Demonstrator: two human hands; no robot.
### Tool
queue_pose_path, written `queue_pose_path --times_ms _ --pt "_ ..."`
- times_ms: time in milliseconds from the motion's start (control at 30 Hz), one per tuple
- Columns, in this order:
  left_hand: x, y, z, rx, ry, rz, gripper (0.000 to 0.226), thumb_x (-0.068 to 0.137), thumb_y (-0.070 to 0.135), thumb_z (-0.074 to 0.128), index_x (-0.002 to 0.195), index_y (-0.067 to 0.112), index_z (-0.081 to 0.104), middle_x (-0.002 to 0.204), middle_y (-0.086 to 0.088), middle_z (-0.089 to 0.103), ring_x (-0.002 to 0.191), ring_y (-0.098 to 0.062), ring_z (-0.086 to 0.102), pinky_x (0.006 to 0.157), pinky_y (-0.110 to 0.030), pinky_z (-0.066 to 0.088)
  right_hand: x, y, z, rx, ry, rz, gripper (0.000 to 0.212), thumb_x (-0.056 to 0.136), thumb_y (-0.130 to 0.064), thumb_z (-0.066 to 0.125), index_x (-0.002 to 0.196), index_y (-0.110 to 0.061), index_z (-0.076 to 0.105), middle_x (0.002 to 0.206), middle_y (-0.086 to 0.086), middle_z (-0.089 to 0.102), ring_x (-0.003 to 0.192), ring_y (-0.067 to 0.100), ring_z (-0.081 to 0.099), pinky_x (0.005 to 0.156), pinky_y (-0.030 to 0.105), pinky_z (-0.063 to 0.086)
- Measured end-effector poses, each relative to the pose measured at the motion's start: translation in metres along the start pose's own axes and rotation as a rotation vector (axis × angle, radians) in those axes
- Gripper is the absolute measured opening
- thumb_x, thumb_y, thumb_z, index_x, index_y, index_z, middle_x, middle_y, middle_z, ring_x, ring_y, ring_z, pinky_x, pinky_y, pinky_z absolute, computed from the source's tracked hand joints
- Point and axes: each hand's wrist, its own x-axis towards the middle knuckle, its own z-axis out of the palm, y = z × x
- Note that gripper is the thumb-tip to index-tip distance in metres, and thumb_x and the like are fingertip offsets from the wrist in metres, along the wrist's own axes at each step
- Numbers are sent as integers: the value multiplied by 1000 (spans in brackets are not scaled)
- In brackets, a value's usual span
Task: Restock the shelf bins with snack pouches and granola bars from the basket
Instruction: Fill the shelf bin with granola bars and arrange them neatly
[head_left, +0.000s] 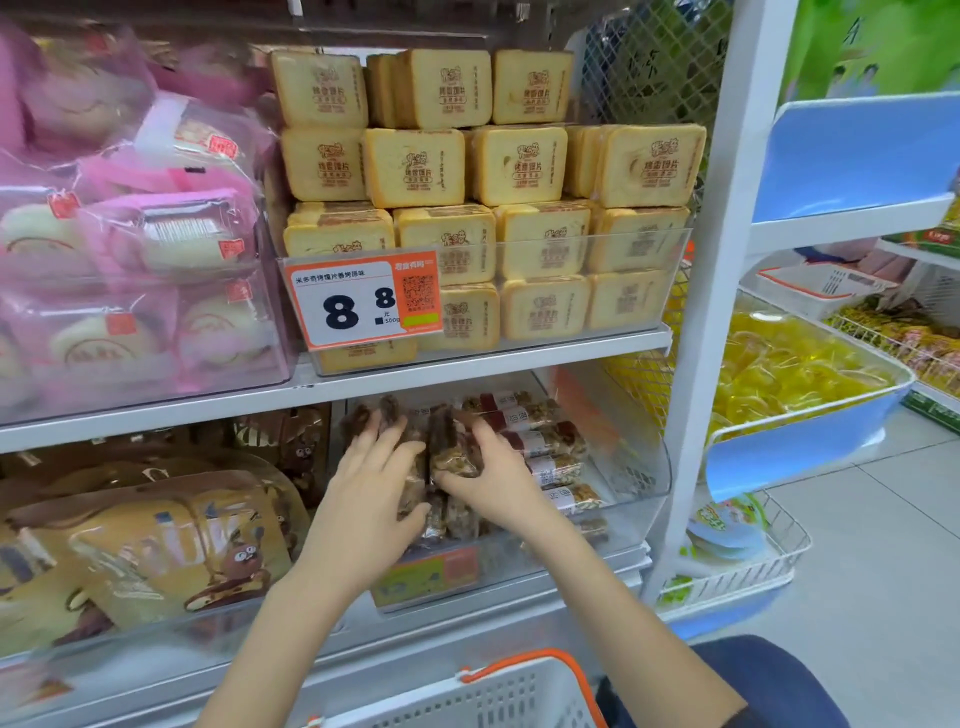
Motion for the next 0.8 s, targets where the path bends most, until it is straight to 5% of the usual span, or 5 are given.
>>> queue_pose_path --times_ms 167,300,400,600,800 --pt "9 9 3 -30 -23 64 65 89 34 58 145 25 27 156 3 16 144 -15 9 111 -21 -8 4 3 2 -281 -17 -29 61 79 -38 67 136 -30 45 127 12 48 118 32 40 96 39 42" --pt "16 3 3 -60 -54 69 62 85 55 52 139 27 39 153 5 28 143 -13 16 112 -22 0 2 4 -4 58 390 -32 18 85 -37 64 92 -20 62 82 -6 63 77 6 60 62 10 43" --pt "17 4 3 -30 -99 59 71 81 72 35 140 33 34 150 4 34 143 -14 19 116 -29 10 -11 10 -18 415 650 171 20 92 -35 58 88 -16 62 76 0 68 65 12 65 58 20 48" --pt "27 14 3 -44 -33 43 71 88 59 46 147 36 16 143 8 43 128 -16 43 108 -35 28 -36 10 -24 906 629 359 27 96 -22 56 91 3 61 65 10 62 46 11 59 53 24 53" --pt "34 16 9 24 -49 62 71 87 56 51 147 42 15 152 7 29 132 -19 39 110 -38 21 -67 -3 -26 1159 476 316 25 98 -18 51 84 2 58 58 7 58 46 12 55 51 24 54"
